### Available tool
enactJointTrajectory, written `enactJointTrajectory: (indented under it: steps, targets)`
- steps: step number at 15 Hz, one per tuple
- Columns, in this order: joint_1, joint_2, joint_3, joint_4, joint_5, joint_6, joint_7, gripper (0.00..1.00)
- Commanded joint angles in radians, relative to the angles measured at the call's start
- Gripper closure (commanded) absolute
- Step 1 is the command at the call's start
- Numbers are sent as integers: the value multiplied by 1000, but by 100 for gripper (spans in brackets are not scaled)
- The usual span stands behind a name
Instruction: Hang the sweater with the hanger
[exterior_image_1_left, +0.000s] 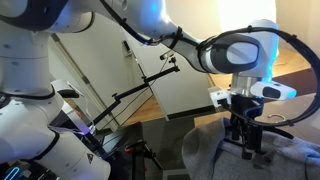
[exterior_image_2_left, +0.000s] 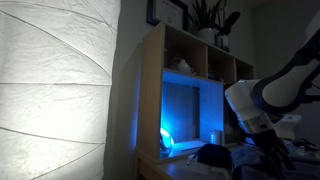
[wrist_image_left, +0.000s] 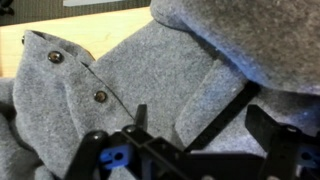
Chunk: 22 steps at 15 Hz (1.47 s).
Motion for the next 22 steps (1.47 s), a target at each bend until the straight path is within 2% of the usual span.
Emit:
enactJointTrajectory:
  steps: [1, 7, 13, 14, 15, 22]
  targets:
    - [53, -53, -17, -70, -46, 62, 5, 0]
    - [100, -45, -11, -102, -102, 109, -1, 0]
    - [108, -43, -9, -119, -94, 113, -2, 1]
    - [109, -41, -8, -120, -94, 113, -3, 25]
    - [112, -40, -9, -121, -95, 119, 6, 26]
    - [113, -41, -6, -120, -91, 124, -3, 78]
